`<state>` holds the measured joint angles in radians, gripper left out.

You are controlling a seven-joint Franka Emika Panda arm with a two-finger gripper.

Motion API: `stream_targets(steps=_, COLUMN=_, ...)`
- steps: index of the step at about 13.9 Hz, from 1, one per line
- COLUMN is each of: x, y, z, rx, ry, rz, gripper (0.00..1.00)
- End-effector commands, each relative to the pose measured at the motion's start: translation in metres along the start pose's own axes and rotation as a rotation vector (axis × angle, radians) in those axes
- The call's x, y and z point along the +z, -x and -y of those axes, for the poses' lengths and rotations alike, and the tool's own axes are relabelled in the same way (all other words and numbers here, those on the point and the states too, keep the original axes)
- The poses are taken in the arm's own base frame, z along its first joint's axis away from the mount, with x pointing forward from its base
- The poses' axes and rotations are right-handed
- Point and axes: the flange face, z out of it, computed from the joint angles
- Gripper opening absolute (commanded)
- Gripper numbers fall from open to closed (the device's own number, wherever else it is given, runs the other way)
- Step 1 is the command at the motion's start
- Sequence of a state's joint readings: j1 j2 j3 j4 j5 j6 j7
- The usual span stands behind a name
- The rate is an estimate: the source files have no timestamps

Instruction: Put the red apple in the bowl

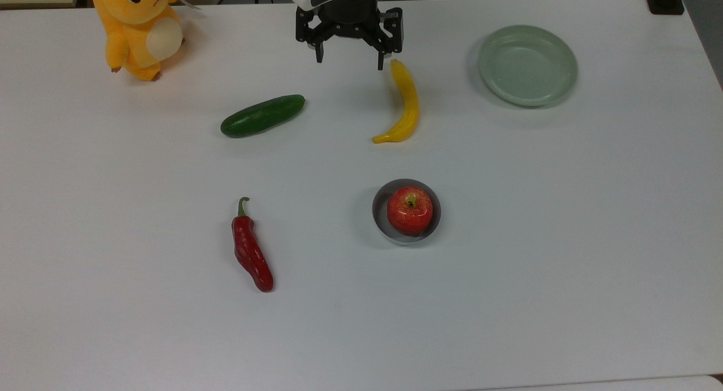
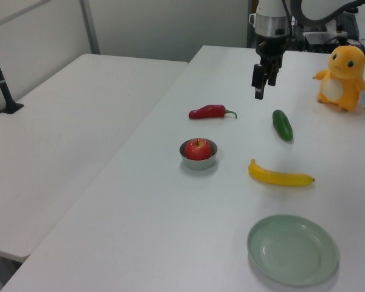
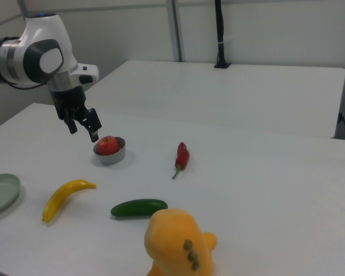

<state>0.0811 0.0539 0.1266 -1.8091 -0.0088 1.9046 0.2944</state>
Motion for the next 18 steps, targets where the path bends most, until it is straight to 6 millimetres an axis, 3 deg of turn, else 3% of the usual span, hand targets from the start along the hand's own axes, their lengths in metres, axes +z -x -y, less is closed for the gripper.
stream_targets(steps=1, x=-0.008, y=0.005, z=0.001, rx=-0.021, ry=-0.022, rz=0.003, gripper=1.00)
stream_targets(steps=5, x=-0.010, y=0.007, z=0.003, rx=-0.022, ry=-0.022, rz=-0.001, gripper=1.00)
stream_targets(steps=8, x=-0.010, y=0.003, z=-0.009, rx=-0.001, ry=-0.021, rz=-0.002, gripper=1.00)
stream_targets(steps=10, x=-0.014, y=-0.003, z=-0.037, rx=0.046, ry=-0.018, rz=-0.011, gripper=1.00)
stream_targets(steps=13, x=-0.012, y=-0.007, z=-0.053, rx=0.043, ry=-0.016, rz=-0.012, gripper=1.00)
stream_targets(steps=18, x=-0.008, y=-0.008, z=-0.052, rx=0.043, ry=-0.018, rz=-0.018, gripper=1.00)
